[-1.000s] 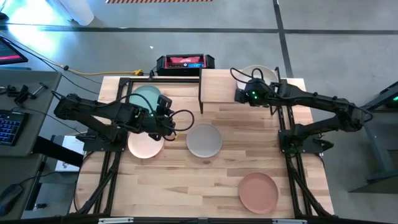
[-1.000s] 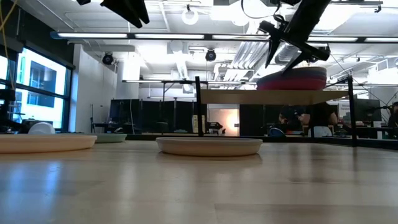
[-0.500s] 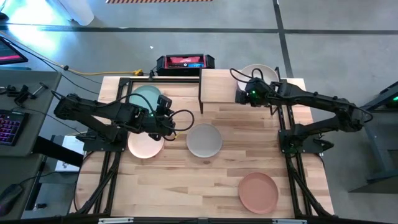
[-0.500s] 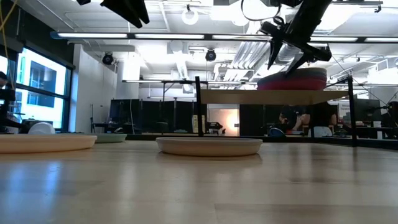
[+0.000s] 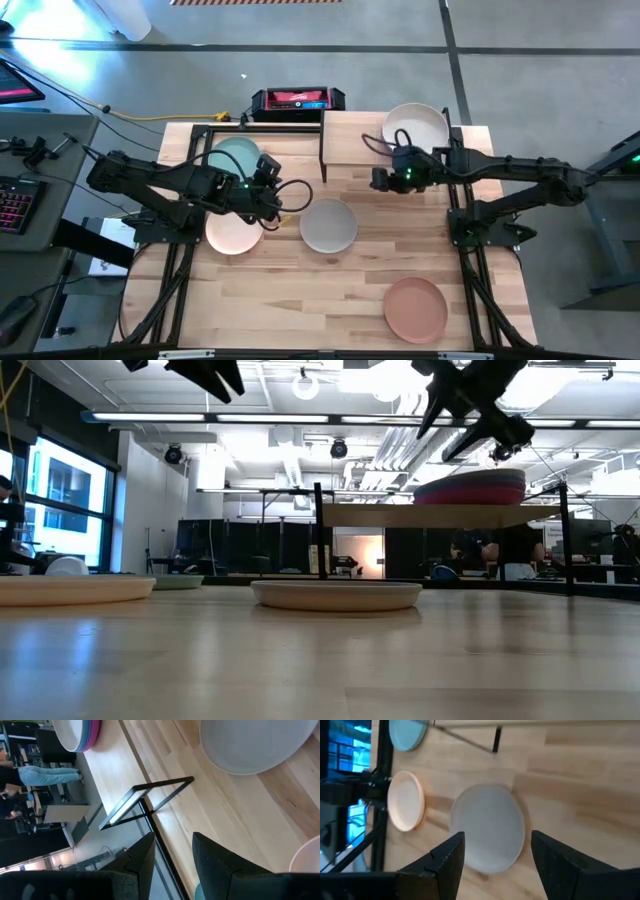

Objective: Place and stack plates onto a shelf
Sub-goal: Put the gray plate on the shelf

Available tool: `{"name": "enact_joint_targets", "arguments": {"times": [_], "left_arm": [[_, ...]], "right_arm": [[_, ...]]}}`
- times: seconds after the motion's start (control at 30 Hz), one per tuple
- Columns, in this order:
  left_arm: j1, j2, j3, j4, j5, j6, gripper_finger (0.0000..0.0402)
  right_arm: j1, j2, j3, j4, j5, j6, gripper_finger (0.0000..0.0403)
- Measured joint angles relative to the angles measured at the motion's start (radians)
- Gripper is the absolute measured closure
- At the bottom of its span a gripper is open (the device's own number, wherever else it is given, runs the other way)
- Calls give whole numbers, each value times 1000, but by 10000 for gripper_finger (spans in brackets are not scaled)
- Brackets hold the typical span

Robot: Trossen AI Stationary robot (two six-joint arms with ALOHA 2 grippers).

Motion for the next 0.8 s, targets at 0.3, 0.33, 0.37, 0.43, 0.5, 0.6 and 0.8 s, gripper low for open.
{"name": "enact_joint_targets", "arguments": {"times": [0.3, 0.33, 0.37, 0.43, 0.5, 0.6, 0.8], "left_arm": [[0, 0, 0, 3, 1, -1, 282], [0, 0, 0, 9, 5, -7, 282], [0, 0, 0, 16, 17, -30, 282], [0, 2, 0, 32, 54, -115, 282], [0, 5, 0, 60, 97, -206, 282], [0, 4, 0, 65, 177, -318, 282], [0, 4, 0, 57, 250, -453, 282]], "right_arm": [[160, 31, 0, 2, 31, 92, 194], [172, 43, 0, 4, 31, 88, 194], [182, 57, 0, 3, 31, 82, 194], [198, 94, 0, 10, 31, 77, 194], [205, 133, 0, 31, 20, 95, 194], [205, 196, 0, 89, -5, 100, 194], [204, 304, 0, 229, -18, 101, 194]]}}
